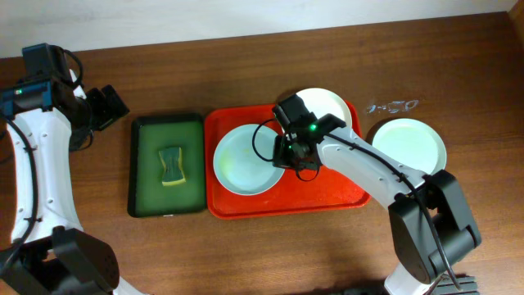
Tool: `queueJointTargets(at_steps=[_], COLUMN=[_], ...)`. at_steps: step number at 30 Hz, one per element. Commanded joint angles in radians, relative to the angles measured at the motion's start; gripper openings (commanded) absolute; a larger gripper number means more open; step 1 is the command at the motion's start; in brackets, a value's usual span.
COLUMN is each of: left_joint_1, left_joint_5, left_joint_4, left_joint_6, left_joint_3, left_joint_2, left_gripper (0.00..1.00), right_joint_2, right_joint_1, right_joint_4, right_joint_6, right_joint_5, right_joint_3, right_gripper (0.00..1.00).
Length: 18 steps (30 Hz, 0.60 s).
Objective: Clean dirty plates on tray and stack at the side
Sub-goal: 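Lift the light blue plate off the red tray with right gripper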
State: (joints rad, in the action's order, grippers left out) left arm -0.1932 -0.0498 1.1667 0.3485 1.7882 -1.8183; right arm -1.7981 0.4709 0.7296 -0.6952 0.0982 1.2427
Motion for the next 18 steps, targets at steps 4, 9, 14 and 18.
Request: queueJointTargets(at_steps=[4,9,14,18], left_joint_1=[-0.002,-0.002,-0.002,-0.002], left_joint_5=[-0.011,-0.011,-0.011,-0.011], left_joint_4=[0.002,0.002,0.002,0.002], left_joint_6=[0.003,0.003,0.003,0.003], left_joint_3=[0.013,0.013,0.013,0.013], left_joint_2=[0.016,0.016,0.016,0.016], left_gripper=[0.99,0.99,0.99,0.99], right_joint_2=[0.027,0.027,0.027,0.026], right_joint_1=[-0.002,-0.002,-0.002,-0.001], right_joint_4=[0.034,0.034,0.034,0.016], right_joint_6=[0.011,0.011,0.01,0.01], right_joint_5=[0.0,0.0,0.0,0.0], right_joint_3=[0.076,0.077,0.077,0.077], right_gripper=[0.04,0.04,0.04,0.04])
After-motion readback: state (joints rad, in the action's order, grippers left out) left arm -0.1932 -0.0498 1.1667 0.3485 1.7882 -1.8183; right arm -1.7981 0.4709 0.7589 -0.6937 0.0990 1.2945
